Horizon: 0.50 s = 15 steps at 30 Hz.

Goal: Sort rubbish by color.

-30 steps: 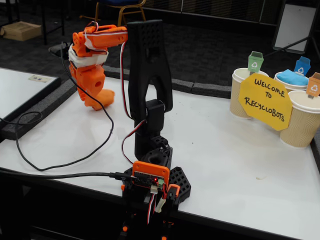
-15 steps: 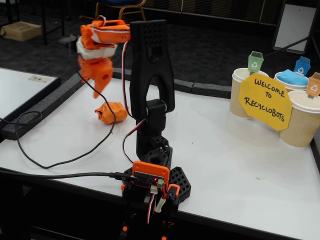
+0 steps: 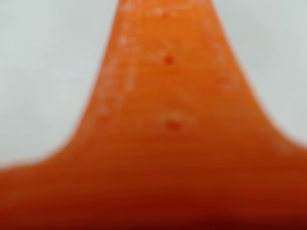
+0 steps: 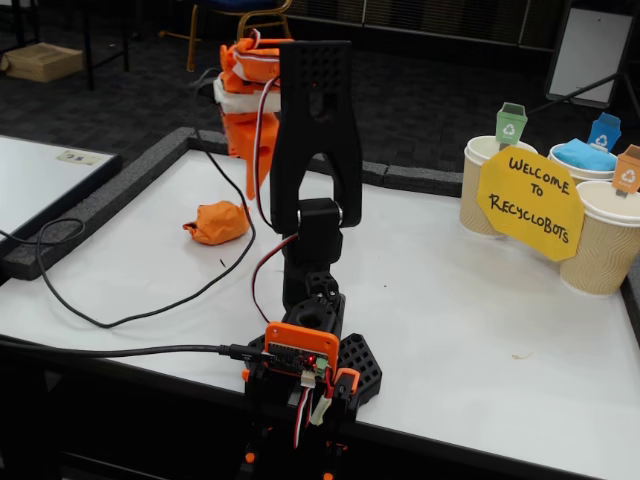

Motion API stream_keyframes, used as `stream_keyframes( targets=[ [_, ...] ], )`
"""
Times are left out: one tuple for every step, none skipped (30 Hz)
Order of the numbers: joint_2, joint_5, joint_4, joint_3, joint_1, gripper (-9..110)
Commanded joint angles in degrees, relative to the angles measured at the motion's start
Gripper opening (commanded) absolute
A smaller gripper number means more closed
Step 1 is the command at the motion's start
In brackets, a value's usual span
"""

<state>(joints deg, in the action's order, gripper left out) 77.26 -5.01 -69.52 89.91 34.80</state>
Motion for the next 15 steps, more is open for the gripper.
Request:
stream_keyframes(
  targets=[
    [14.2, -0.4, -0.4, -1.8, -1.1, 31],
    [15.6, -0.4, -1.0, -0.7, -0.7, 31],
    [17.0, -0.4, -1.6, 0.3, -0.2, 31],
    [18.5, -0.4, -1.9, 1.2, 0.3, 31],
    [20.1, -0.4, -2.2, 2.1, 0.7, 30],
    [21.8, -0.4, -2.5, 2.9, 1.1, 30],
    [23.2, -0.4, -3.6, 3.2, 1.7, 30],
    [24.3, -0.4, -5.1, 3.2, 2.2, 30],
    [25.3, -0.4, -6.5, 3.2, 2.5, 30],
    [26.4, -0.4, -7.6, 3.2, 2.7, 30],
    [27.5, -0.4, -8.4, 3.3, 2.7, 29],
    [29.0, -0.4, -9.1, 3.5, 2.7, 29],
    [30.5, -0.4, -9.6, 4.0, 2.7, 29],
    [32.0, -0.4, -10.2, 4.6, 2.7, 30],
    [33.3, -0.4, -11.2, 5.1, 2.7, 30]
  ],
)
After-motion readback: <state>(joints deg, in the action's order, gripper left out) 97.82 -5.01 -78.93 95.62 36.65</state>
